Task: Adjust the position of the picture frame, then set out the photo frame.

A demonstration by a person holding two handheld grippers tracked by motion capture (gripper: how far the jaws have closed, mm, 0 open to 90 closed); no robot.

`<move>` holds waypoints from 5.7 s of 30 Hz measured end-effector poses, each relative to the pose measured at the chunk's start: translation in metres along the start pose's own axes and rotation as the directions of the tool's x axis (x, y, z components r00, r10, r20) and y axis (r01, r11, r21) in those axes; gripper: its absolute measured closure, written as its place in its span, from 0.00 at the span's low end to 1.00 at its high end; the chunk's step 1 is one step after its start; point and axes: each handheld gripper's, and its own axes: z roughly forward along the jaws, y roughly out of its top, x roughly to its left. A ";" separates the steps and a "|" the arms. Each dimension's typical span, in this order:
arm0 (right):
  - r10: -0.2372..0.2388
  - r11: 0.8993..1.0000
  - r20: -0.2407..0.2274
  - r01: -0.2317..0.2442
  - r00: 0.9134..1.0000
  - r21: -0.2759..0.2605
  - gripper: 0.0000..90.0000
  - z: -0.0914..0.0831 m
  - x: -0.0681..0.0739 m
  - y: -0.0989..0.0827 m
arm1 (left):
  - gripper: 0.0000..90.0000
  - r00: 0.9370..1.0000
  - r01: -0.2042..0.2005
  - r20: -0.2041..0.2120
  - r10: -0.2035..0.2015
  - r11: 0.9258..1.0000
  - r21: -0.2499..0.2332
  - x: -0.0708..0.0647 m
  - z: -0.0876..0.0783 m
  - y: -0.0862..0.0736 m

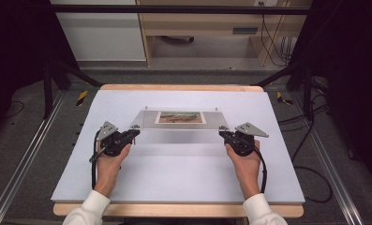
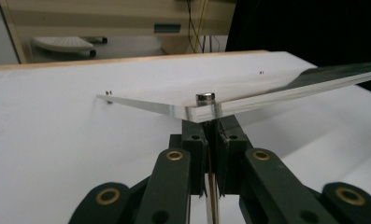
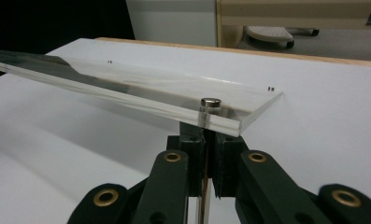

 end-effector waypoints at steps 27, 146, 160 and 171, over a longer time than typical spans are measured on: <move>0.027 0.989 -0.018 -0.024 0.999 0.147 0.94 0.000 -0.002 -0.029 | 0.93 1.000 -0.018 -0.007 0.020 0.987 0.159 -0.010 -0.002 -0.025; 0.059 0.955 -0.050 -0.042 0.997 0.295 0.24 0.028 -0.012 0.012 | 0.19 0.996 0.071 0.025 -0.083 0.952 0.298 0.012 0.024 0.009; 0.226 0.920 -0.084 -0.185 0.970 0.345 0.16 0.035 -0.022 0.005 | 0.17 0.948 0.259 0.091 -0.306 0.904 0.341 0.020 0.033 -0.001; 0.319 0.903 -0.119 -0.263 0.940 0.341 0.18 0.037 -0.027 -0.003 | 0.20 0.947 0.270 0.080 -0.312 0.904 0.332 0.020 0.034 -0.002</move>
